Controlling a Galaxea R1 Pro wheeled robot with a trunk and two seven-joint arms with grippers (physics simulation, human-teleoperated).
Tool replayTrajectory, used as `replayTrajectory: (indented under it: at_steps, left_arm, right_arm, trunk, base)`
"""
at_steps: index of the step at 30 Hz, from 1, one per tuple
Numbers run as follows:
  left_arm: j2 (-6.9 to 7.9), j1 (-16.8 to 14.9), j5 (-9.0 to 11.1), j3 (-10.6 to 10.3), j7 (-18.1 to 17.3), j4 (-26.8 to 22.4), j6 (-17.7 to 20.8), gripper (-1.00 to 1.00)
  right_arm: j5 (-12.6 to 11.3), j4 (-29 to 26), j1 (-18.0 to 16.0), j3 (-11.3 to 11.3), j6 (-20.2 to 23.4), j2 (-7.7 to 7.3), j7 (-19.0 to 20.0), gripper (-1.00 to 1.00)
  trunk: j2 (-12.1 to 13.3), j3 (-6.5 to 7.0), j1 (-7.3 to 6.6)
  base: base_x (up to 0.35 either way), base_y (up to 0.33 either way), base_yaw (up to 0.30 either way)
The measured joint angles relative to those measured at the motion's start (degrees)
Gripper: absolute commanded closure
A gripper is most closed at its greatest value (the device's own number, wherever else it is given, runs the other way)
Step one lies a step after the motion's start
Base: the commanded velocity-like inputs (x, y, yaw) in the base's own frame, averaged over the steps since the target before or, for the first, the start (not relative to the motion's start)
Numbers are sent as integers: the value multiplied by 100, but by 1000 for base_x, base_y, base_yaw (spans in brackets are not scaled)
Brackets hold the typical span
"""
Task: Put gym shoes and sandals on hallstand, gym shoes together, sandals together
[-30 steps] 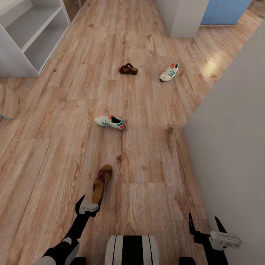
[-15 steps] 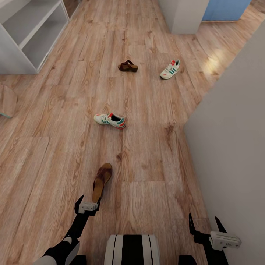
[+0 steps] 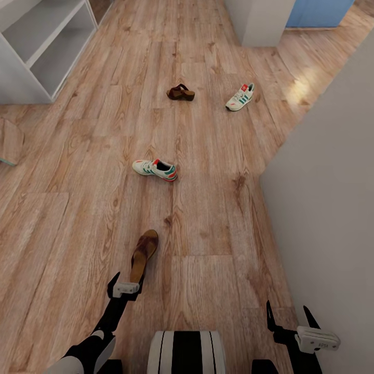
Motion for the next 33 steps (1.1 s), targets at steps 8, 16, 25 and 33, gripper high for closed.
replayTrajectory:
  at_steps: [8,16,25,33]
  left_arm:
    - [-20,-30,5,-1,0,-1,4,-100]
    - [-28,-41,7,-1,0,-2,3,-100]
    - [-51,-44,1,-1,-1,-2,5,-100]
    - [-74,-45,-7,-2,-3,-2,5,-100]
  right_arm:
    - [2,4,-6,0,0,2,0,-100]
    - [3,79,-13,6,0,4,0,-100]
    - [8,161,-24,4,0,5,-6,-100]
    - [11,189,-31,1,0,5,-8,-100]
  trunk:
    - [0,-2,0]
    - [0,-3,0]
    - [0,-3,0]
    - [0,-4,0]
  base:
    - [0,0,0]
    - [0,0,0]
    - [0,0,0]
    - [0,0,0]
